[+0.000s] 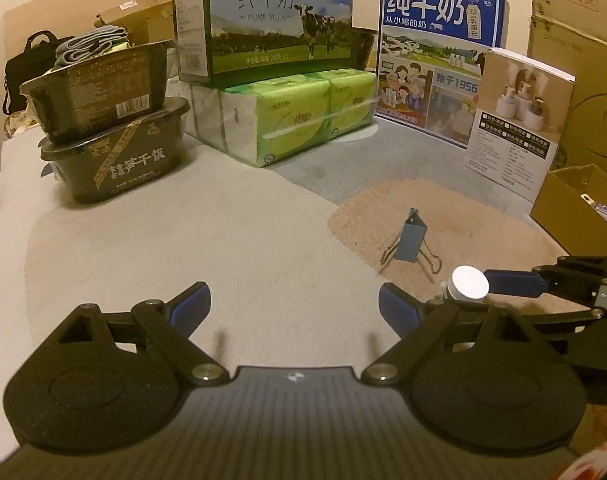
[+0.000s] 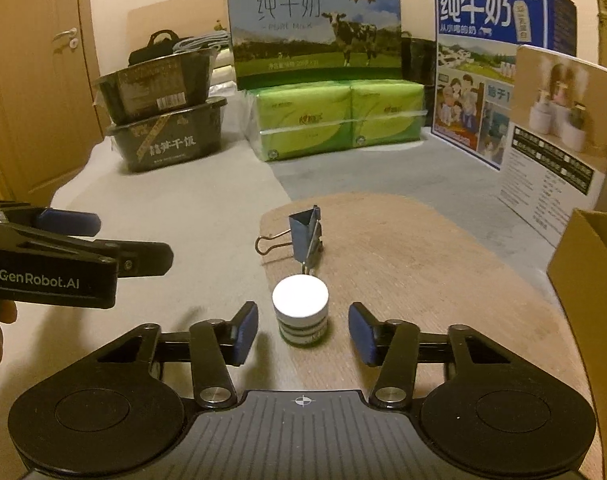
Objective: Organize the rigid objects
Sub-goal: 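Grasp the white-lidded jar with the right gripper while the left gripper grasps the black binder clip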
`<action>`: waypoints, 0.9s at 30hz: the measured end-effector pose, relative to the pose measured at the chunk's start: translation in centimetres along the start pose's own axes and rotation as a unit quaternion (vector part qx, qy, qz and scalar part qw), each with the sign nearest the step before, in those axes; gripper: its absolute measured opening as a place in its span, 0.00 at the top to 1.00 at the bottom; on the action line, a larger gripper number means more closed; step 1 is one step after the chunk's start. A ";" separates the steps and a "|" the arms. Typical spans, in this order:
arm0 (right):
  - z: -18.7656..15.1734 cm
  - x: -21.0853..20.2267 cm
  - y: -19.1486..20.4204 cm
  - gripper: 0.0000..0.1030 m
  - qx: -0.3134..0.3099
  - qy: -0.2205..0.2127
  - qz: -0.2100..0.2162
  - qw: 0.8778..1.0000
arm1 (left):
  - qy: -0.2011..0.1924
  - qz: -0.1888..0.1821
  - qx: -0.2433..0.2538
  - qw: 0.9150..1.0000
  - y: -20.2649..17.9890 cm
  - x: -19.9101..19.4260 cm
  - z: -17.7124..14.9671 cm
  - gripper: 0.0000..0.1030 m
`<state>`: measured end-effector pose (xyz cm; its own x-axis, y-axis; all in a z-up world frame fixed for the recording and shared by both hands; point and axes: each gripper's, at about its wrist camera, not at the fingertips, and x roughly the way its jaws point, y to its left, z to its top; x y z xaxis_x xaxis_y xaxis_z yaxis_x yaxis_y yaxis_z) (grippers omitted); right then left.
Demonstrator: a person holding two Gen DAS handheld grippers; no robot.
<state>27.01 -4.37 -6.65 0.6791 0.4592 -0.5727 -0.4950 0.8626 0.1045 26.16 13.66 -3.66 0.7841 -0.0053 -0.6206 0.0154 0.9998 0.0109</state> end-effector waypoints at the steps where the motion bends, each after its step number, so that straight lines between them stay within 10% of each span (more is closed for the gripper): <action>1: 0.0 0.2 0.0 0.55 -0.002 0.000 0.000 1.000 | 0.001 -0.002 0.000 1.000 0.0 0.2 0.0 0.13; 5: 0.1 0.6 0.1 0.70 -0.007 0.006 -0.002 1.000 | 0.002 -0.009 0.000 1.000 -0.2 0.4 0.0 0.13; 18: 0.7 -2.1 -4.1 0.70 0.026 -0.007 -0.045 0.999 | 0.004 -0.052 0.022 0.998 -3.6 2.3 1.4 0.13; 27: 0.8 -2.2 -6.1 0.70 0.036 -0.008 -0.053 0.998 | -0.004 -0.073 0.031 0.997 -6.0 5.1 3.0 0.35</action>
<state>29.00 -10.49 -5.38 0.7346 0.3683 -0.5698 -0.3806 0.9189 0.1033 31.92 7.55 -4.55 0.7754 -0.1508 -0.6132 0.1677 0.9854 -0.0303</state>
